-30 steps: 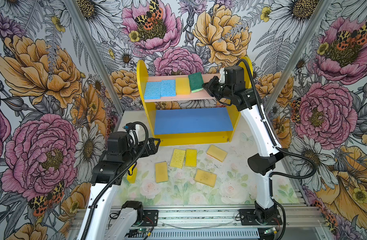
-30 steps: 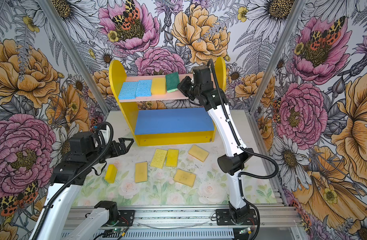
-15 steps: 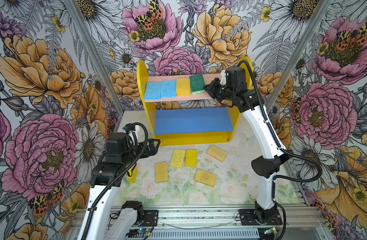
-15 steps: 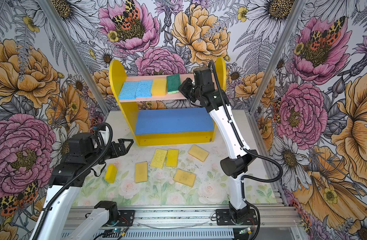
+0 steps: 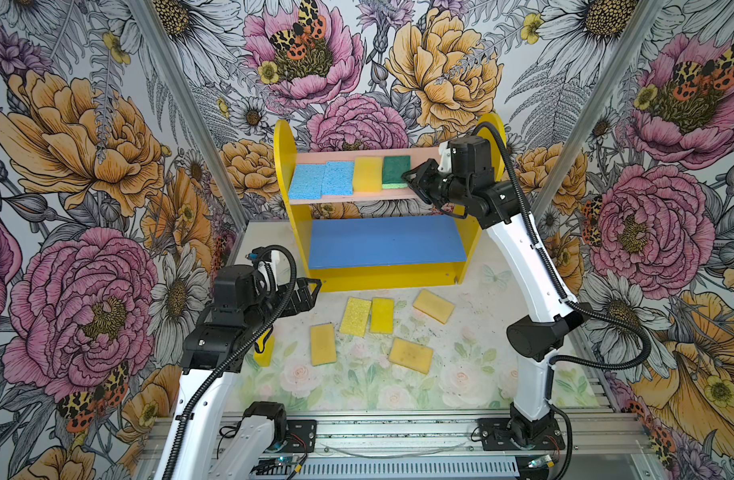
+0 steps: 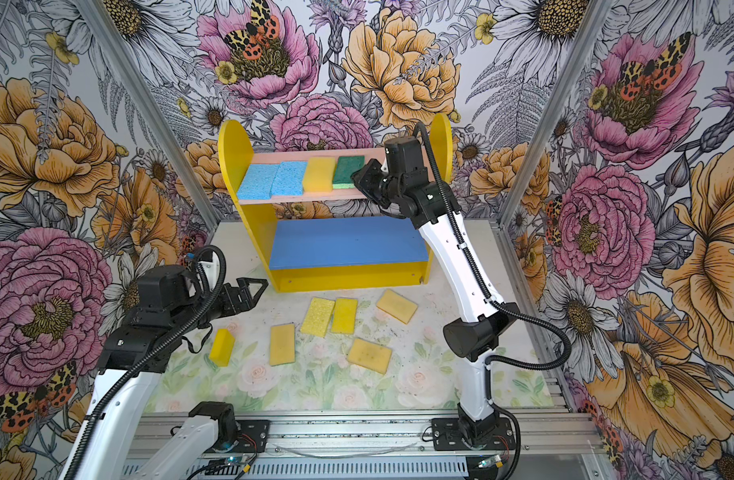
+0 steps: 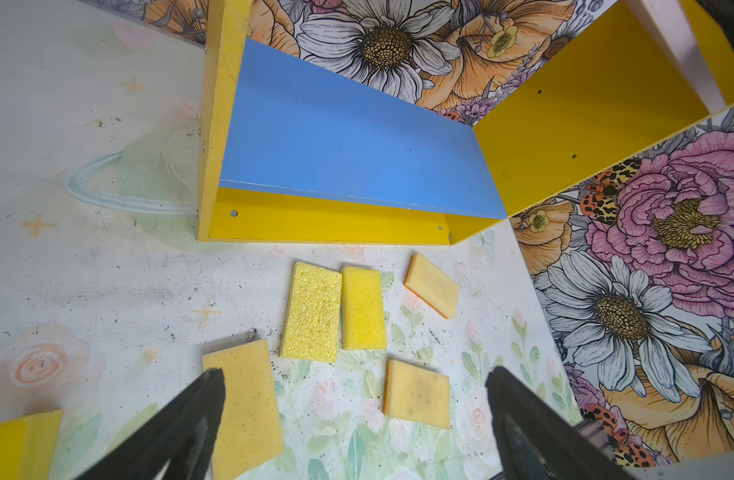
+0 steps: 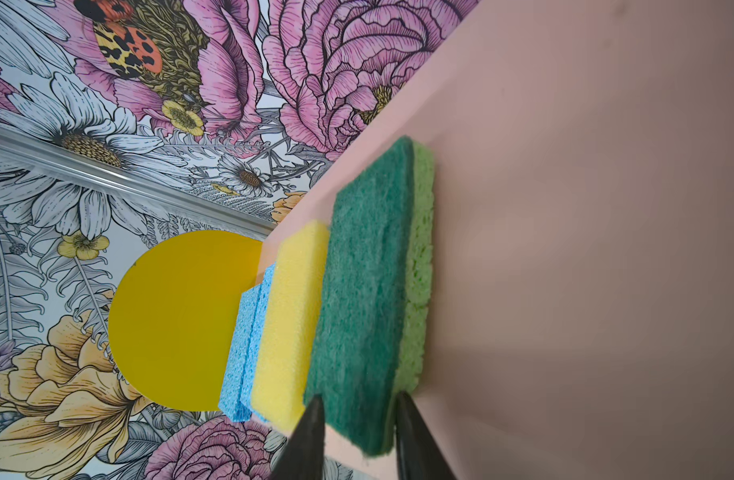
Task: Place and organize the cleaning sponges onto the shelf
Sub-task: 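Lower the green sponge onto the shelf beside the yellow sponge with the right gripper, then open the right gripper and move it down toward the table sponges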
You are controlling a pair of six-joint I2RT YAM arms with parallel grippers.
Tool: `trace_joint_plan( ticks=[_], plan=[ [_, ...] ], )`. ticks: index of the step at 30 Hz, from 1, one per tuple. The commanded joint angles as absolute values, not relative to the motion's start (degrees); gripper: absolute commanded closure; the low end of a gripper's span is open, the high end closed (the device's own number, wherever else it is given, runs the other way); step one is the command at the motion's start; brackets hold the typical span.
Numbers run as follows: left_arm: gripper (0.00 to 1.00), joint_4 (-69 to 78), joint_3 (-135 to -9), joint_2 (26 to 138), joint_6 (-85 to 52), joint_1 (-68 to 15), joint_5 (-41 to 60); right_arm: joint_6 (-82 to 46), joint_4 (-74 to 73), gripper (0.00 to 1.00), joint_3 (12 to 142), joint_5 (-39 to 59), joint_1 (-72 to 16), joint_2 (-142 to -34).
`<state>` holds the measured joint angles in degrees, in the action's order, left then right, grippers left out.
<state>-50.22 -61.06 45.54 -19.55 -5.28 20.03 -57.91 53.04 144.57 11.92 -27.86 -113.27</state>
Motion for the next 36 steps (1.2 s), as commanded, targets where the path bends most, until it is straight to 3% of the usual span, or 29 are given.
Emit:
trace_joint_plan(
  ticks=[1,17,26,36],
  plan=[
    [0.01,-50.52,-61.79,45.09,-18.84,-4.57,21.09,-56.93,52.71,0.52,143.92,13.33,-28.21,-111.21],
    [0.01,-50.41,-61.56,44.57,-19.68,-4.57,22.07,-48.62,52.94,0.19,134.9,12.57,-26.02,-103.92],
    [0.01,-50.48,-59.93,45.72,-19.94,-4.57,24.7,-42.15,52.91,0.02,122.89,7.85,-28.03,-93.94],
    [0.01,-46.73,-49.46,44.04,-26.3,-4.57,29.28,-38.92,53.17,0.0,100.31,0.02,-34.24,-78.89]
  ],
)
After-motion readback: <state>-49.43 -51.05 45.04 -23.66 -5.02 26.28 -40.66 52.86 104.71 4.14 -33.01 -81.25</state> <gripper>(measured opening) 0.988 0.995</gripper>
